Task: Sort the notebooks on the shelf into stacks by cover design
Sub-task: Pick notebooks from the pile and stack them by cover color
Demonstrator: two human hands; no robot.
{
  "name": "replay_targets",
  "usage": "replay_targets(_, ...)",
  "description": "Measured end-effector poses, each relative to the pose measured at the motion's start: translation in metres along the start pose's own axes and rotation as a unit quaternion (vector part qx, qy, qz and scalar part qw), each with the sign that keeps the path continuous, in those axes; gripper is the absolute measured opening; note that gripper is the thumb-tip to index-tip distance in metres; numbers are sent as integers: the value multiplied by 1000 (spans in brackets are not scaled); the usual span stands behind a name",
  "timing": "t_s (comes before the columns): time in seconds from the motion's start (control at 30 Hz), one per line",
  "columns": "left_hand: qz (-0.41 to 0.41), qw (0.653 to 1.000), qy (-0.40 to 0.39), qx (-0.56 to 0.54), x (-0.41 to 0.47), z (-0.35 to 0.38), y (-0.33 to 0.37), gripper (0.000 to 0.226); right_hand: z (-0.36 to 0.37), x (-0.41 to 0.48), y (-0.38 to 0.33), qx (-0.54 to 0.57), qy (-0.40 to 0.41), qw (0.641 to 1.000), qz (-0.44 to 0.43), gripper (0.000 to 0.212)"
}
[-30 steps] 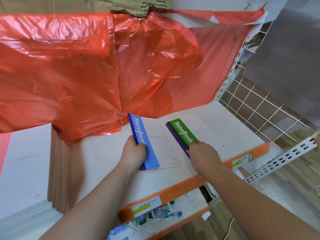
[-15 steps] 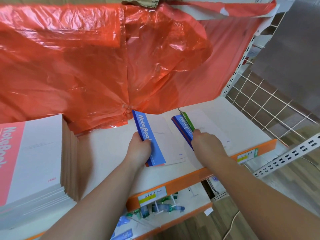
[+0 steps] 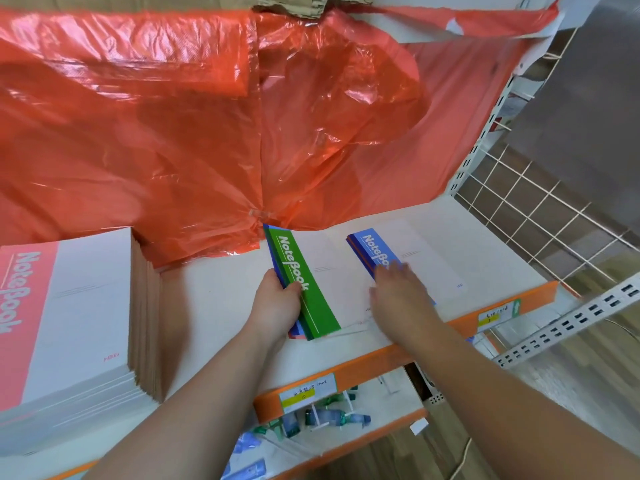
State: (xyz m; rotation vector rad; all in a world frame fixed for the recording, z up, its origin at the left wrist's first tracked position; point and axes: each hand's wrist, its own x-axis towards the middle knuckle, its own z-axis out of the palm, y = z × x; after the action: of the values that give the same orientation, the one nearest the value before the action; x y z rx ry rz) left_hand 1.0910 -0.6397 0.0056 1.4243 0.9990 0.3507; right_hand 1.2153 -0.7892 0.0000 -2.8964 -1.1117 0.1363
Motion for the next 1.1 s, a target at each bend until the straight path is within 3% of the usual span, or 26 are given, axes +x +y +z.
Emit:
replay_targets(0.1,-2,1000,-2,8,0,-2,1,17,7,1,18,-27,-59,995,72,48)
replay_targets(0.23,0,1000,-5,4,1,-3,1,17,5,3,21,3,-54,997,54,40)
replay_targets(0.47,-5,1000,-17,-22,-2,-1,5,19,-16,-6,11,-47,-45,997,34,33)
replay_targets(0.57,-15,999,-18,-46,0,-1,4,19,-27,-7,-15,-52,5,999,-7,27)
replay_targets(0.67,-25,996,-10,-88,0,2,2,15,-29,-14,-54,29,36,995,-92,25)
replay_targets(0.8,9,1000,-9,-23,-2,0,0,15,-20,-24,-78,147,-9,970,-193,26)
replay_targets(0.87,19,1000,0,-10,-2,-5,-2,15,-16,-18,-69,203,-15,965,-168,27)
replay_targets(0.97,10,998,-21,-67,-7,-13,-3,21,-18,-3,-50,289,39,956,-33,31)
replay_targets(1.1,35,987,-83,-136,-17,-21,1,24,-26,6,-37,485,-27,871,71,34)
